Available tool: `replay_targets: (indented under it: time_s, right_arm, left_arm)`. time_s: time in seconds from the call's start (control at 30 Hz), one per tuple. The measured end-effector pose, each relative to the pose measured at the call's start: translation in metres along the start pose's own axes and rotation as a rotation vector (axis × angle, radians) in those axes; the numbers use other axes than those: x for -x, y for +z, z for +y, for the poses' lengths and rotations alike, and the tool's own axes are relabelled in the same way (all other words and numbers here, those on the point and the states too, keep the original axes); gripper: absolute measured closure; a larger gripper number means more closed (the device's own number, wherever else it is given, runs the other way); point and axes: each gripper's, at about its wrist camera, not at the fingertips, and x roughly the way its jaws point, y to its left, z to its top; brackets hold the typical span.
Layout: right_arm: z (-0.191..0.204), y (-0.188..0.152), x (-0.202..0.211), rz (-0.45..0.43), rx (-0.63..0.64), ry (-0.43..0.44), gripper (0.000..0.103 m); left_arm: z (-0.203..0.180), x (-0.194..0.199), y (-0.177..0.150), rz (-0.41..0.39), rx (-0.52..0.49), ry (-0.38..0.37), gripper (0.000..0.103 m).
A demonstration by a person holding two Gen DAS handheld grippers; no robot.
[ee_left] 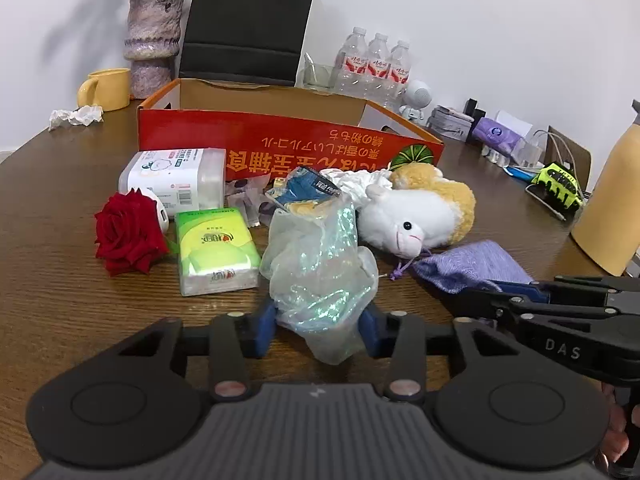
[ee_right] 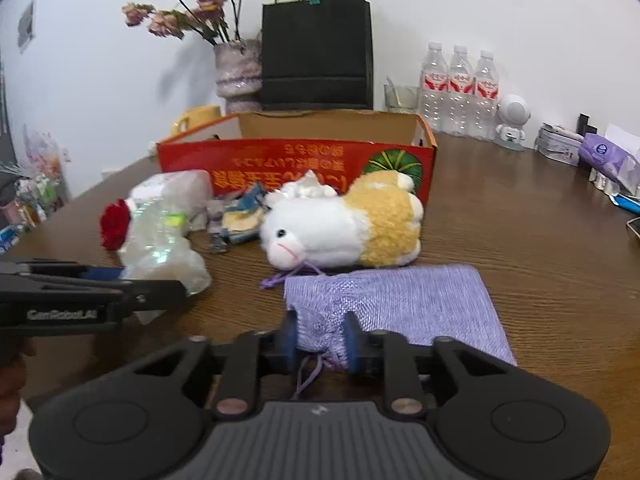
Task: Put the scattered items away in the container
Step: 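Grasp the plastic bag with the left tool while the right grasps the purple pouch, then lift bag and pouch into the box and open both tools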
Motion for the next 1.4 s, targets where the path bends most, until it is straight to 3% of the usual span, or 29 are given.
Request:
replay_targets:
  time_s: [0.5, 0.77, 0.93, 1.03, 1.17, 1.27, 1.4]
  right_arm:
    - [0.002, 0.027, 0.038, -0.141, -0.024, 0.039, 0.093]
    - [-0.009, 0.092, 0.049, -0.272, -0.003, 0.037, 0.095]
    - [-0.010, 0.152, 0.045, -0.353, 0.039, 0.007, 0.095]
    - [-0.007, 0.193, 0.030, -0.376, 0.075, -0.003, 0.095]
    - [0.000, 0.238, -0.018, -0.338, 0.098, -0.023, 0.095]
    - [0.006, 0.253, -0.067, -0.286, 0.125, -0.075, 0.095]
    - [0.005, 0.253, -0.136, -0.149, 0.122, -0.080, 0.095]
  left_arm:
    - [-0.002, 0.039, 0.023, -0.141, -0.024, -0.055, 0.065]
    - [0.015, 0.047, 0.083, -0.199, 0.016, -0.113, 0.064]
    - [0.024, 0.034, 0.141, -0.229, 0.006, -0.082, 0.064]
    - [0.032, 0.011, 0.179, -0.212, 0.021, -0.067, 0.064]
    - [0.044, -0.034, 0.218, -0.155, 0.054, -0.022, 0.064]
    - [0.054, -0.072, 0.236, -0.099, 0.070, 0.024, 0.064]
    - [0.066, -0.119, 0.240, -0.011, 0.077, 0.091, 0.064]
